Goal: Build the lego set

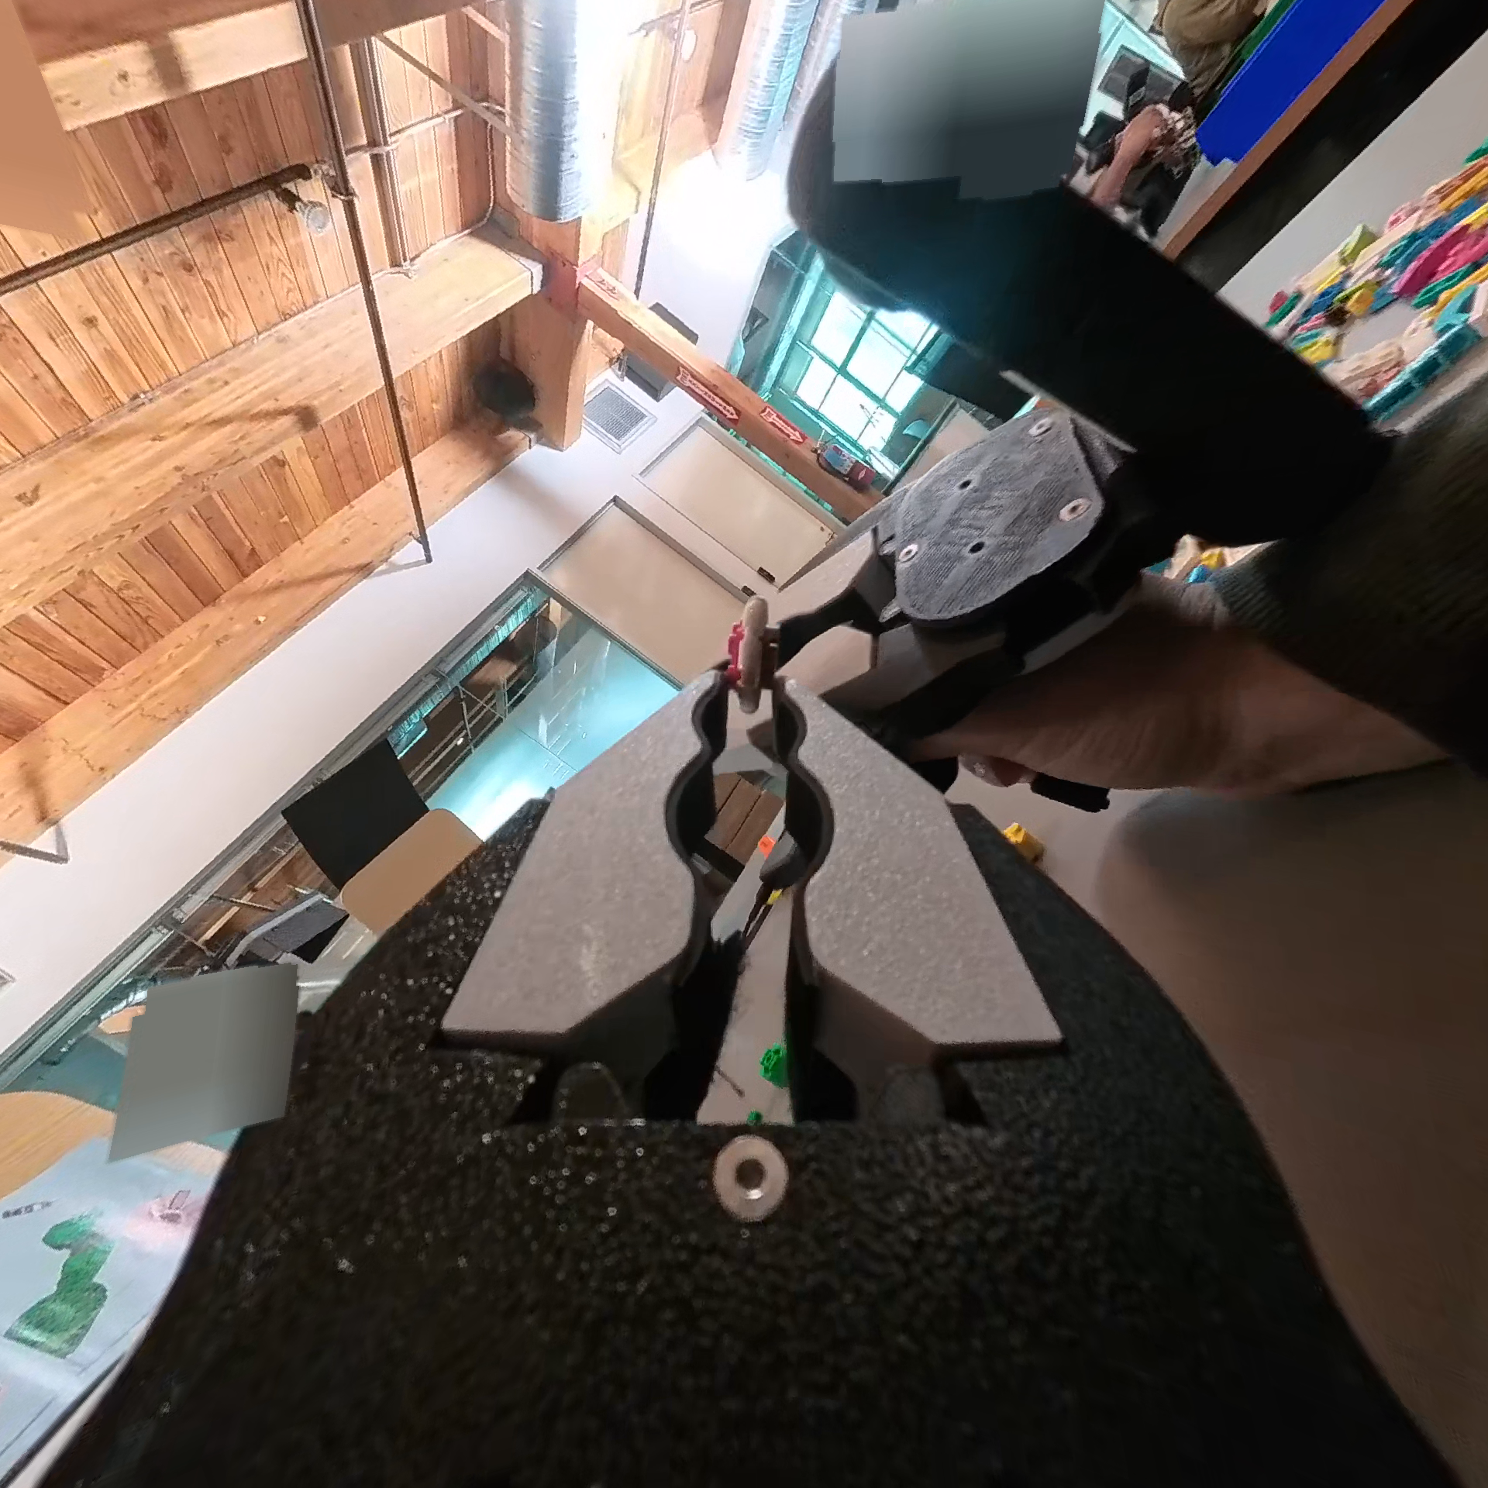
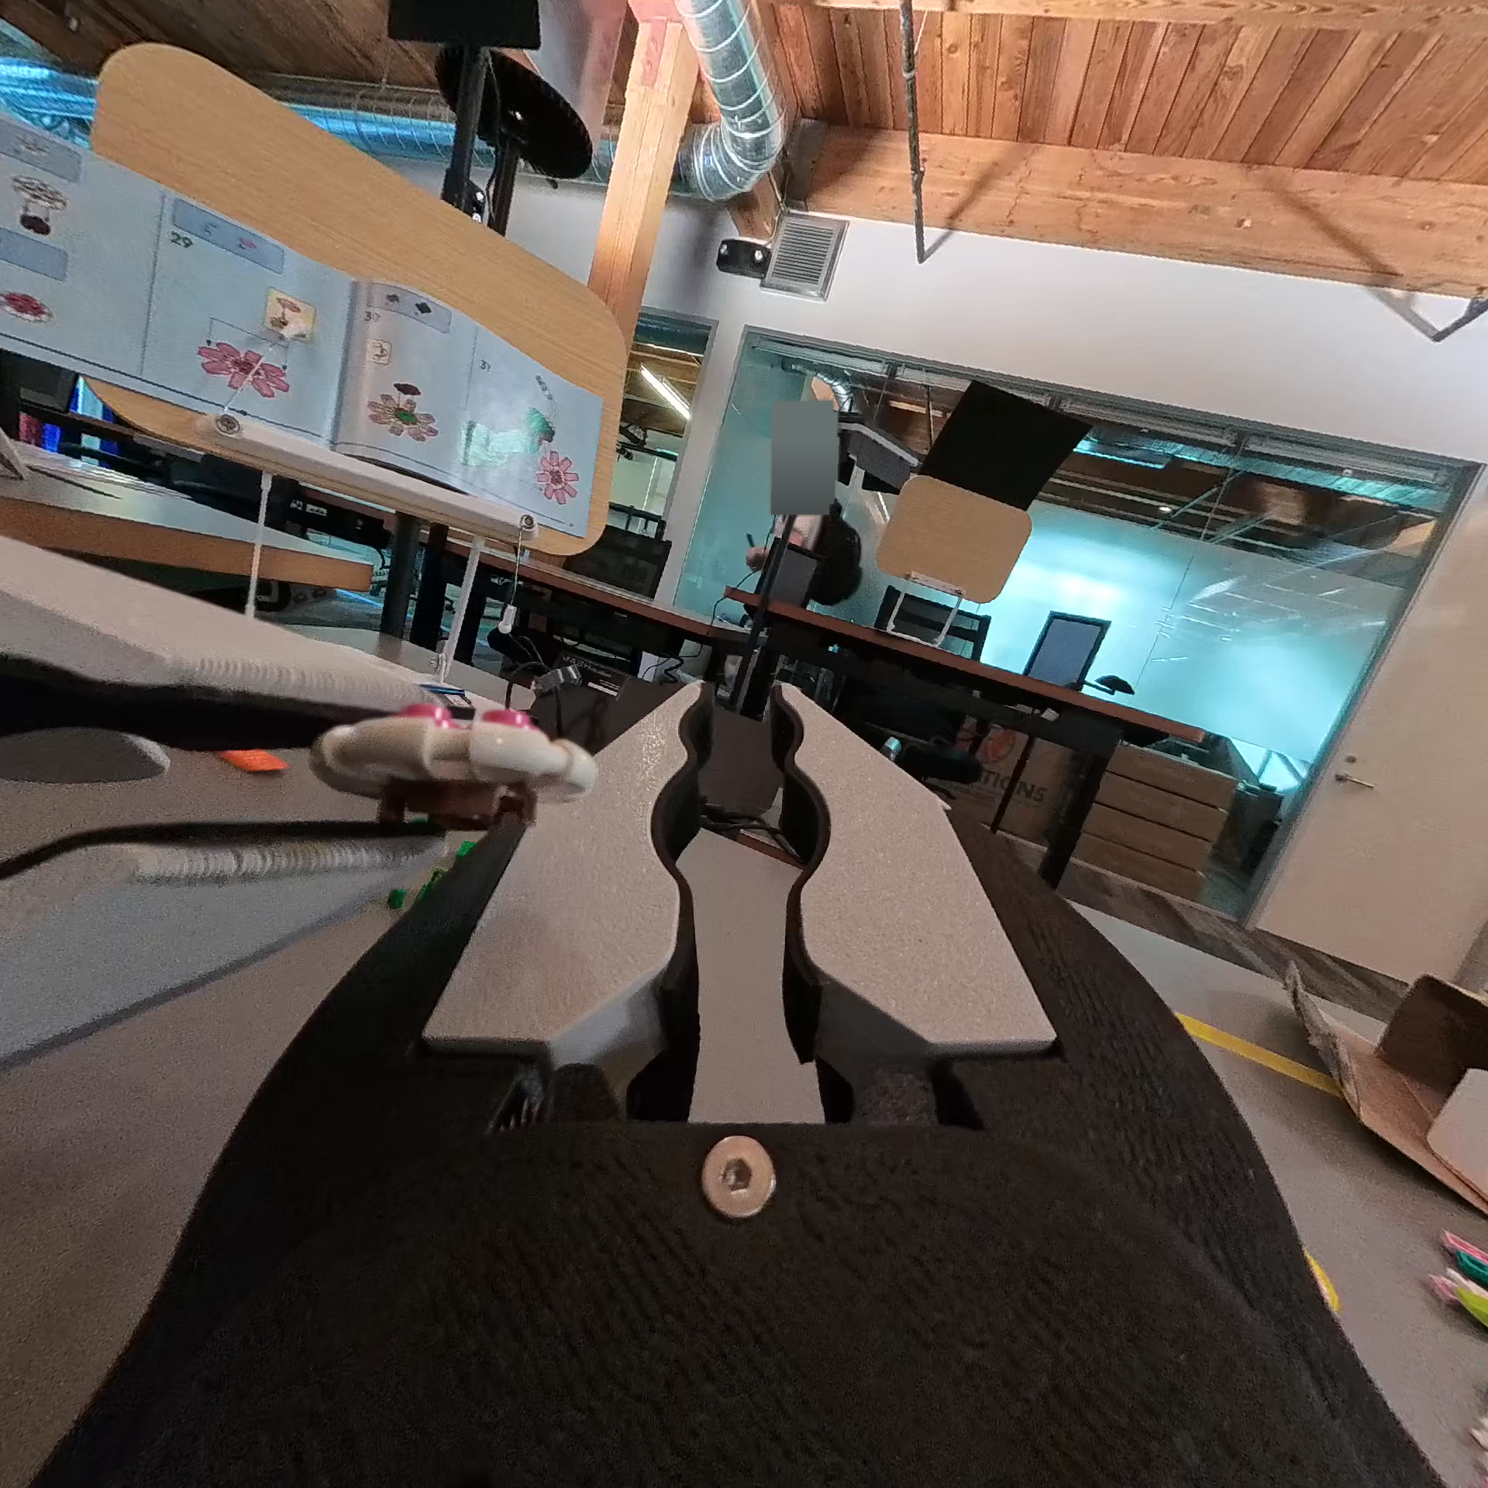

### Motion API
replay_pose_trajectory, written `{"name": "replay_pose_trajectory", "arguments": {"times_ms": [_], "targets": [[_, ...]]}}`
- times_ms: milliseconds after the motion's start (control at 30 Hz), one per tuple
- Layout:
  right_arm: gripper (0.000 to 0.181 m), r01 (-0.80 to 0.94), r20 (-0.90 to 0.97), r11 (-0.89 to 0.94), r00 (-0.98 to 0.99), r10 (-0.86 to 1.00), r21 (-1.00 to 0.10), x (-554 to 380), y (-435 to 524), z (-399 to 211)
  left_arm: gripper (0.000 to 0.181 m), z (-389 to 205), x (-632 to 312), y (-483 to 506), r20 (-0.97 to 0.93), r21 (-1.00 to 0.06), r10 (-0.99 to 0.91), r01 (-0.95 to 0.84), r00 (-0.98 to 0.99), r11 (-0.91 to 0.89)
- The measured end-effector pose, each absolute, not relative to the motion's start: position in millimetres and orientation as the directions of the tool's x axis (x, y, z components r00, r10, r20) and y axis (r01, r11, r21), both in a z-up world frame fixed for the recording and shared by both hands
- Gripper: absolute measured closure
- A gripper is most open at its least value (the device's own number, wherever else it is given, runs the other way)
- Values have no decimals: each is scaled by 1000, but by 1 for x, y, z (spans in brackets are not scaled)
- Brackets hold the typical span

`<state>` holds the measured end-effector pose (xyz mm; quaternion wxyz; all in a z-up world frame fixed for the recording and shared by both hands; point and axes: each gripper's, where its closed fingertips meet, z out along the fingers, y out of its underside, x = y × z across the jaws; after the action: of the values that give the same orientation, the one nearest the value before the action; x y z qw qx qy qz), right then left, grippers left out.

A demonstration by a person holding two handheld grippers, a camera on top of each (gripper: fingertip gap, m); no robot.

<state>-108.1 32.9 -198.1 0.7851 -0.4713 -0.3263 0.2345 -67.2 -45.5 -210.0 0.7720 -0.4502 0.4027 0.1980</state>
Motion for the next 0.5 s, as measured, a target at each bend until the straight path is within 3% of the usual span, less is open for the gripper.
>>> {"name": "replay_pose_trajectory", "arguments": {"times_ms": [500], "targets": [[169, -45, 305, 432, 643, 702, -901, -116, 29, -204, 174, -213, -61, -49, -824, -503, -54, -684, 564, 528]]}}
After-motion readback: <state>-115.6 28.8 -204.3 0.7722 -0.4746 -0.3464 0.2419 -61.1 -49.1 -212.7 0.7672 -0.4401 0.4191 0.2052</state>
